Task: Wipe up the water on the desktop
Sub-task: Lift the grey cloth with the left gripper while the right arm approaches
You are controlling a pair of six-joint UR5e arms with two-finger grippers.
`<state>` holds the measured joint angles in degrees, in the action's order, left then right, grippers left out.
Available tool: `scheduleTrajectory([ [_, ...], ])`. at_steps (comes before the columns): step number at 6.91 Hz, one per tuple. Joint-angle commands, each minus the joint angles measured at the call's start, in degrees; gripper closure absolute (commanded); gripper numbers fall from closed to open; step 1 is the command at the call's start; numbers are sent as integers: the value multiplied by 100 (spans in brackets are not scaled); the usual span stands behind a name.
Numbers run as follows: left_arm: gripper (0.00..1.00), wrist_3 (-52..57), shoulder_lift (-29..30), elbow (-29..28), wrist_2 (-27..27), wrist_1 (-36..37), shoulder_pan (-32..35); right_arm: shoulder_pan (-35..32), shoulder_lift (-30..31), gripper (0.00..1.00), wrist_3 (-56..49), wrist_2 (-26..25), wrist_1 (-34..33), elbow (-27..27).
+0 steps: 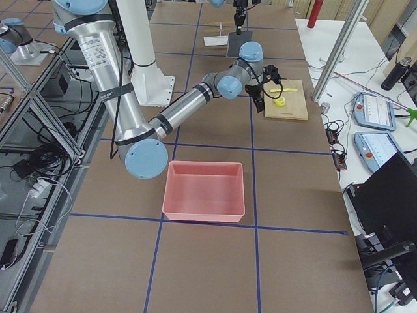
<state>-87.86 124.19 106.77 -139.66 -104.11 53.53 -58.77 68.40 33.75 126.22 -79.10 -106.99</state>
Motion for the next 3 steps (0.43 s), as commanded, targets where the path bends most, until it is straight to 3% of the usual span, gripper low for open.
scheduleTrajectory([
  [1,100,-1369,166,-200,123,-13,-35,312,-143,0,369,-53,9,-267],
  [3,100,-2512,464,-613,299,-92,-27,803,-152,0,378,-665,287,-620],
])
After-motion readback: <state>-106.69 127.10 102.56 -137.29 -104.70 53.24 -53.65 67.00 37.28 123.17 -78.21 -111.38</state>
